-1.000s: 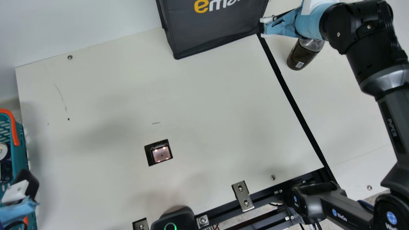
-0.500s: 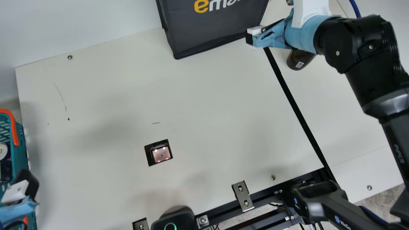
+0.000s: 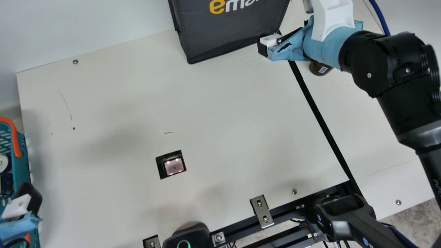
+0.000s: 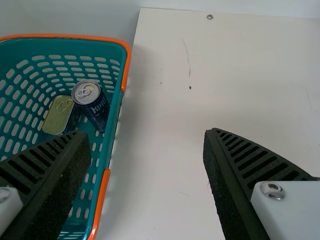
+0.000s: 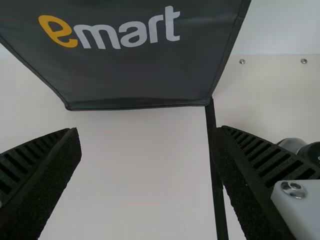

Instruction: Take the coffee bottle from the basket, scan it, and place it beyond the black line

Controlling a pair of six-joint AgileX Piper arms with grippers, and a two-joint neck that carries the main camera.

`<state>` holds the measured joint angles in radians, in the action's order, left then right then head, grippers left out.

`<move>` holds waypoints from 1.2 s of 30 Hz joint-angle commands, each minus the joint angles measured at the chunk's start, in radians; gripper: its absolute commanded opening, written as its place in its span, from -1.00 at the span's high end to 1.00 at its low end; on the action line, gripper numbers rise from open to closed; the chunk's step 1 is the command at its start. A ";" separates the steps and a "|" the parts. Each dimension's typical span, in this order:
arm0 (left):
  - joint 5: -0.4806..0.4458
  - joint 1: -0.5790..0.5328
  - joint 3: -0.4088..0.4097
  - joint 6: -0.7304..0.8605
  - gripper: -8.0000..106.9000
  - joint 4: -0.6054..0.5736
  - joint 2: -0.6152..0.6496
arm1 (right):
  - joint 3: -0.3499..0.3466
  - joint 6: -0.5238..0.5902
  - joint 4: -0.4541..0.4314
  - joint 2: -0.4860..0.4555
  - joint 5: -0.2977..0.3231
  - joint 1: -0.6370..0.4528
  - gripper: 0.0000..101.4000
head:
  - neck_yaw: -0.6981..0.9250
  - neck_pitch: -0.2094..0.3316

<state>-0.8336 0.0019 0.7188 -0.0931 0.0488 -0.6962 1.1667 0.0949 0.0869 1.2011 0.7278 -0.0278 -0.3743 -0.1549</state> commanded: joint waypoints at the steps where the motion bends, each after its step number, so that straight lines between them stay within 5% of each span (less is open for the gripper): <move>1: 0.000 0.000 0.000 0.000 -0.71 0.000 0.000 | -0.003 0.009 0.006 -0.005 -0.003 0.001 -0.79 | -0.002 0.017; 16: -0.205 -0.016 0.262 0.075 -0.71 -0.040 -0.032 | 0.027 -0.027 -0.053 -0.249 0.262 0.021 -0.79 | 0.347 0.017; 28: -0.370 -0.029 0.472 0.136 -0.71 -0.073 -0.058 | 0.050 -0.054 -0.098 -0.445 0.472 0.038 -0.79 | 0.347 0.017; 36: -0.378 -0.029 0.484 0.139 -0.71 -0.075 -0.060 | 0.052 -0.056 -0.100 -0.463 0.494 0.039 -0.79 | 0.347 0.017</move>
<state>-1.2114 -0.0269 1.2031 0.0454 -0.0260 -0.7559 1.2183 0.0384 -0.0133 0.7377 1.2213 0.0107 -0.0291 -0.1534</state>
